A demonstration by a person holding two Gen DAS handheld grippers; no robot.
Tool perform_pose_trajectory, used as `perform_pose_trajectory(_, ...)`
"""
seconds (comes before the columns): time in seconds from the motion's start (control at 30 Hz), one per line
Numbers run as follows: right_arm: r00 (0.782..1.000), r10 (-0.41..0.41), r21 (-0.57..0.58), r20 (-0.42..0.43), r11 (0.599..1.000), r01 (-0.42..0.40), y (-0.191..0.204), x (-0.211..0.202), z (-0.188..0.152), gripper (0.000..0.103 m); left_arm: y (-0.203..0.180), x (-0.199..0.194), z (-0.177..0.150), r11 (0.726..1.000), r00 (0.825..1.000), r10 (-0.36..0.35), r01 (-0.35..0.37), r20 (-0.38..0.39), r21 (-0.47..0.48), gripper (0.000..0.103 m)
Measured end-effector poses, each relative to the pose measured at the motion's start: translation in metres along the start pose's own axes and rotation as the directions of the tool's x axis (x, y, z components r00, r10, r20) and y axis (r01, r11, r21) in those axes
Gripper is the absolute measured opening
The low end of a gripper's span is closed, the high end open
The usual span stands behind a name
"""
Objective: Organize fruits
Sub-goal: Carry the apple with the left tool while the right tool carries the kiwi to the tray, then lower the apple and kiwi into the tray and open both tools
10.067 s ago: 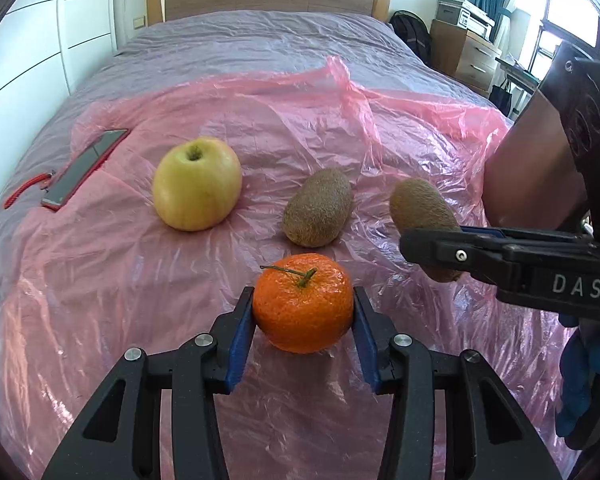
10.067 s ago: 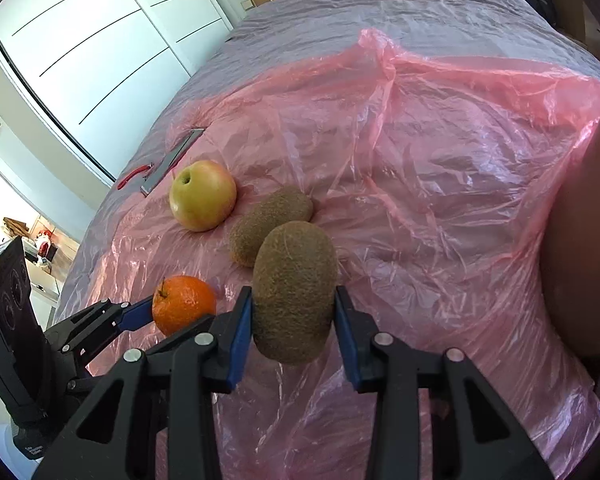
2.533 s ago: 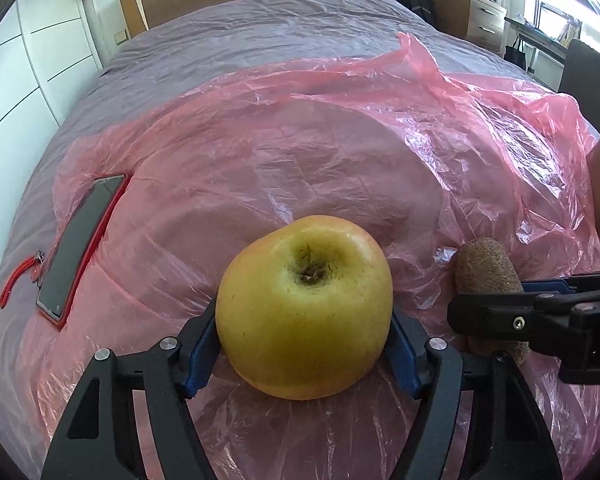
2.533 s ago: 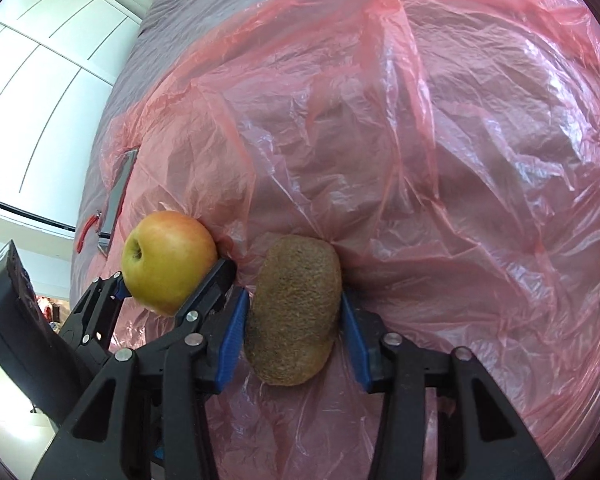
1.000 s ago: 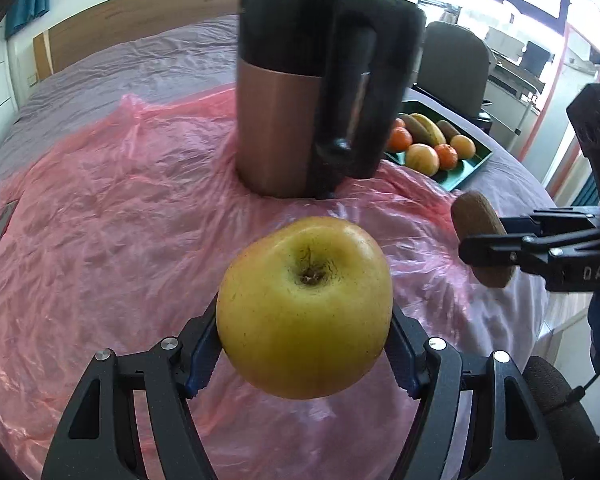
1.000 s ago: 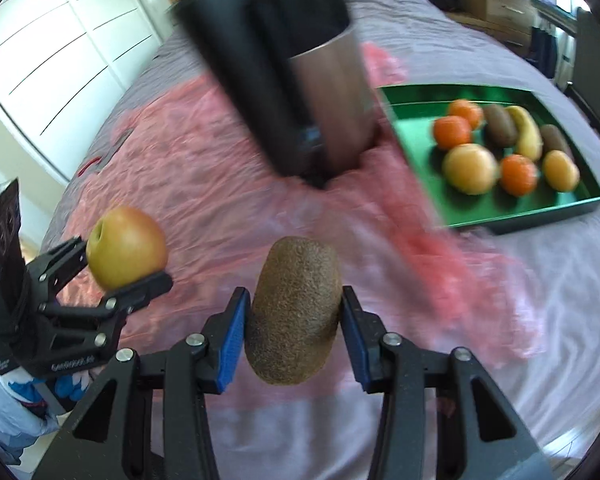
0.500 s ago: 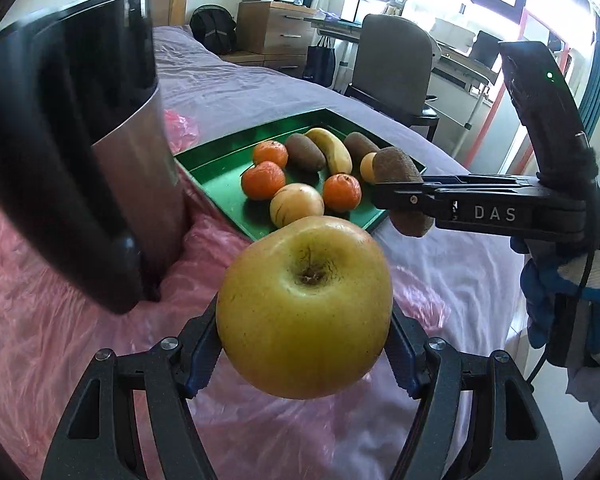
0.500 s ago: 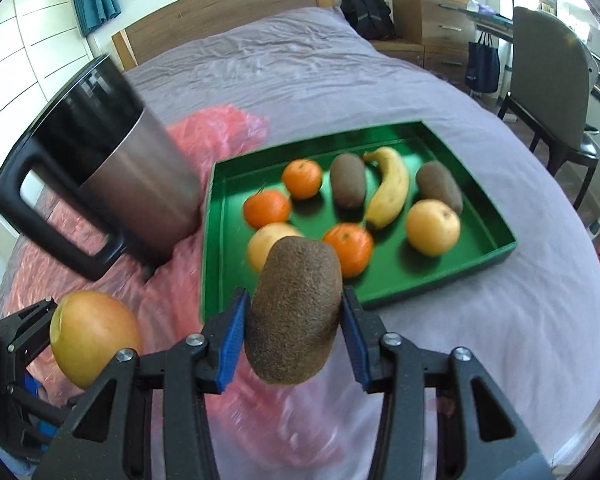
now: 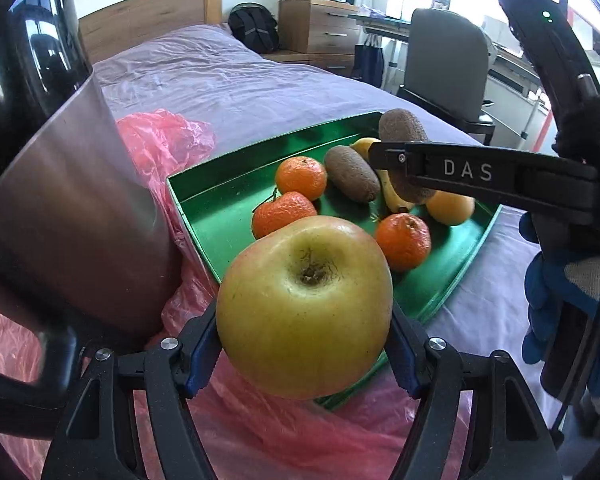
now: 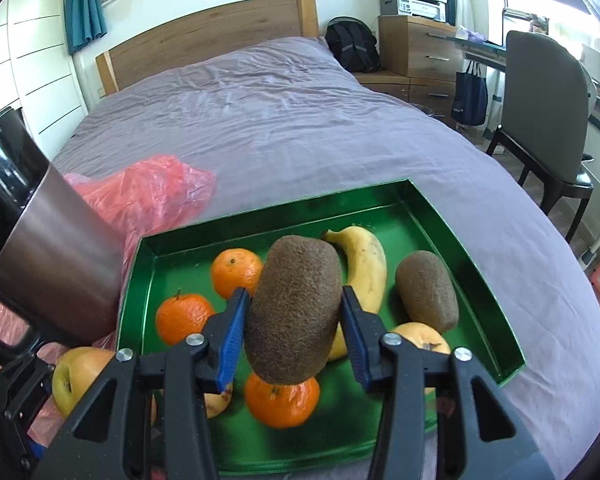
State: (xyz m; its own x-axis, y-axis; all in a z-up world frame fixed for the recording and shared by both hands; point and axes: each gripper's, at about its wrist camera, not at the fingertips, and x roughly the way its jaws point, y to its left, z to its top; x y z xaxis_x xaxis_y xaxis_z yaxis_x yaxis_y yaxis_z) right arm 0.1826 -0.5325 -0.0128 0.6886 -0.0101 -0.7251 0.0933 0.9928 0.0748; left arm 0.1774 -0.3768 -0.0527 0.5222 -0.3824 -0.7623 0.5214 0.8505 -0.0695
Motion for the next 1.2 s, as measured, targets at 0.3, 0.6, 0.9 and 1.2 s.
perform_pose_trajectory(0.3,0.999,-0.045,0.031,-0.006,0.999,0.045,-0.009,0.024,-0.015,0.050,-0.001,0.015,0.002,0.996,0.995,0.083,-0.081,0.053,-0.036,0.066)
perform_pose_trajectory(0.6,0.986,-0.165,-0.091,0.026,0.982,0.167,0.011,0.032,-0.023,0.055,-0.011,0.021,0.000,0.992,0.988,0.129,-0.129,0.088,0.000,0.067)
perform_pose_trajectory(0.9,0.981,-0.192,-0.134,0.024,0.972,0.193,0.017,0.033,-0.024,0.058,-0.030,0.026,-0.009,0.991,0.990,0.119,-0.122,0.080,0.044,0.067)
perform_pose_trajectory(1.2,0.984,-0.181,-0.143,-0.002,0.973,0.179,0.019,0.032,-0.026,0.082,-0.031,0.017,-0.011,0.991,0.987,0.124,-0.128,0.105,0.031,0.067)
